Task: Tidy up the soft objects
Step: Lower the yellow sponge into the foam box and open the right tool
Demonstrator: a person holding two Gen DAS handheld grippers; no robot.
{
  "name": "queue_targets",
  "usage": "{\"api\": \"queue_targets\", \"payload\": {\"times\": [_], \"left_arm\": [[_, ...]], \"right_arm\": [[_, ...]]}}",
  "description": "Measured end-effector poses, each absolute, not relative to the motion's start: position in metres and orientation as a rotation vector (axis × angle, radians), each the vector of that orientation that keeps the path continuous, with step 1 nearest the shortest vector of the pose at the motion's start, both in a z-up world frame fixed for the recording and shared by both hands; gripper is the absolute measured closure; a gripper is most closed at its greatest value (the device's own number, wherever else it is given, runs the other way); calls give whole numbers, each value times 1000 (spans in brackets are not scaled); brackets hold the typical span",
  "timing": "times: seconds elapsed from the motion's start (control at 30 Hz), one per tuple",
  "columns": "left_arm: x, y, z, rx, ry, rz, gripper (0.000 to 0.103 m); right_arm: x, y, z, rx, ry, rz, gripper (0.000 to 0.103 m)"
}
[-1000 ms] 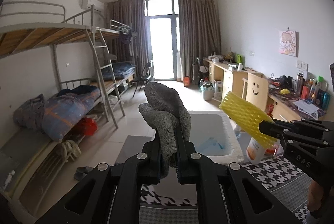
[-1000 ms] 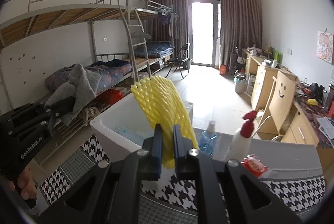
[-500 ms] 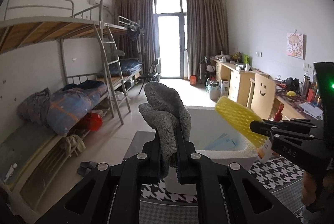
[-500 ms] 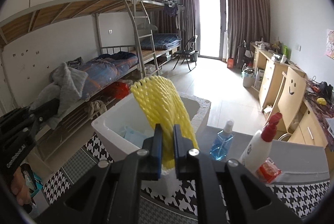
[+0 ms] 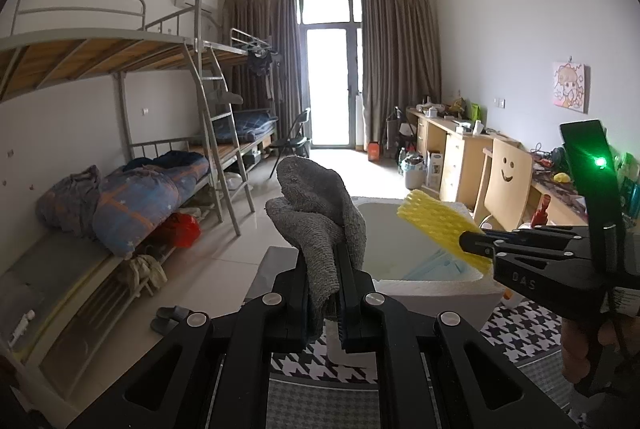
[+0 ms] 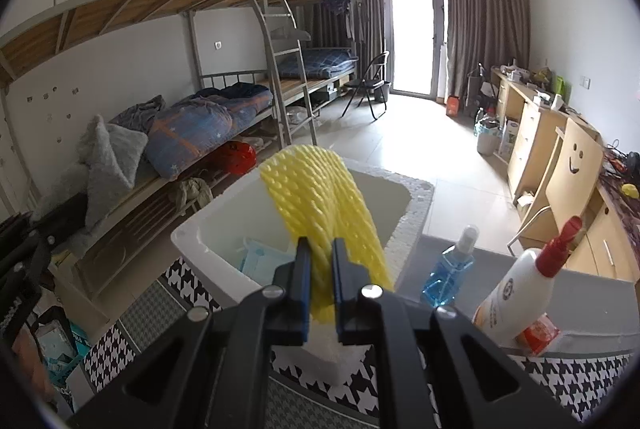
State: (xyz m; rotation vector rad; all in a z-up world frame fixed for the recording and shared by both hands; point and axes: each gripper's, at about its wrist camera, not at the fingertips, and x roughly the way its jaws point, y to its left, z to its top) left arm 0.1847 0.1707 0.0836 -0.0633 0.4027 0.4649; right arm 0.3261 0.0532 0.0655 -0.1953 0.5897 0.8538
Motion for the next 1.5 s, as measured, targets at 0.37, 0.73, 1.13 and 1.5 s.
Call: {"api": "queue_targets", "payload": {"times": [0.37, 0.73, 1.13, 1.5], "left_arm": [[183, 172, 84, -67, 408, 460, 92], [192, 168, 87, -61, 412, 418, 92], [205, 158, 93, -49, 407, 360, 92], [221, 151, 92, -54, 429, 303, 92]], "right_arm": [[329, 54, 61, -185, 608, 882, 46], [320, 38, 71, -177, 565, 867, 35], [313, 18, 77, -195, 500, 835, 20], [309, -3, 81, -193, 474, 814, 20]]}}
